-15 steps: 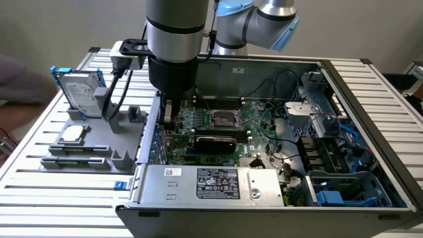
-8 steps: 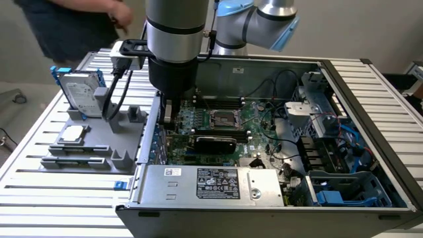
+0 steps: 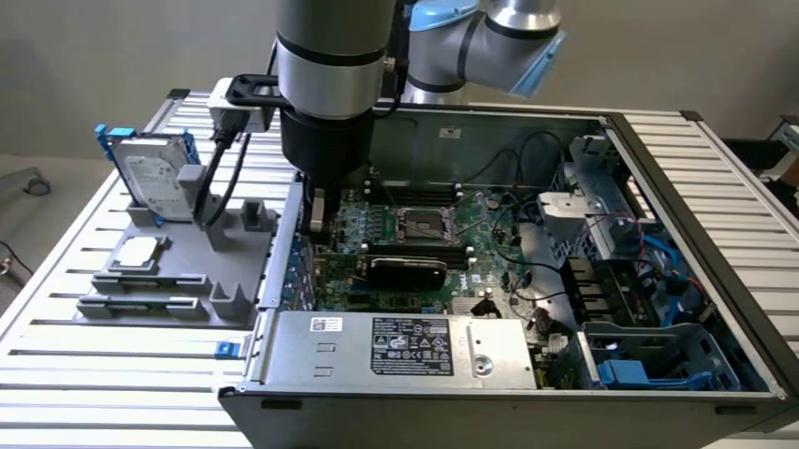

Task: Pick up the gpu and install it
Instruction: 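Insert the gpu into the slot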

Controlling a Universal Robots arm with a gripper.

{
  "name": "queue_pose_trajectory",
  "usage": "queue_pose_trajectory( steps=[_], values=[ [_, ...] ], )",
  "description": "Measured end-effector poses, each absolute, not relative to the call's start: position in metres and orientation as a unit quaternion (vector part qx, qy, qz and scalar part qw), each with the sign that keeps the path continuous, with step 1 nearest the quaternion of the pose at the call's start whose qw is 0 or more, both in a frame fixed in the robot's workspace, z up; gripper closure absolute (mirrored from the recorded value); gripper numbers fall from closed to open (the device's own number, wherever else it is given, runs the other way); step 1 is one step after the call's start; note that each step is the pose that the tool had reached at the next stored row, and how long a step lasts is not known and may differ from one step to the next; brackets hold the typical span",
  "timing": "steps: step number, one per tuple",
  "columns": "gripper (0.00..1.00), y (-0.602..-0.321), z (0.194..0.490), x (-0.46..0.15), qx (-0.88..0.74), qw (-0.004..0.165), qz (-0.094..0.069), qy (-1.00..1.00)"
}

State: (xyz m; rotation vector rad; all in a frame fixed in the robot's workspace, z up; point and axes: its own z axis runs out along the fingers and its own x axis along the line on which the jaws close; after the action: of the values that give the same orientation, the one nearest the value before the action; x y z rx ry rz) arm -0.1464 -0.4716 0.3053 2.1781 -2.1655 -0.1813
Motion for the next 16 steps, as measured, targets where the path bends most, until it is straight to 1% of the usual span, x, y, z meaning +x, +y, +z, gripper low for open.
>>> queue_pose_trajectory(
  steps=[16],
  values=[
    [0.89, -0.4713, 0.3048, -0.1462, 0.707, 0.029, -0.064, -0.704]
  ],
)
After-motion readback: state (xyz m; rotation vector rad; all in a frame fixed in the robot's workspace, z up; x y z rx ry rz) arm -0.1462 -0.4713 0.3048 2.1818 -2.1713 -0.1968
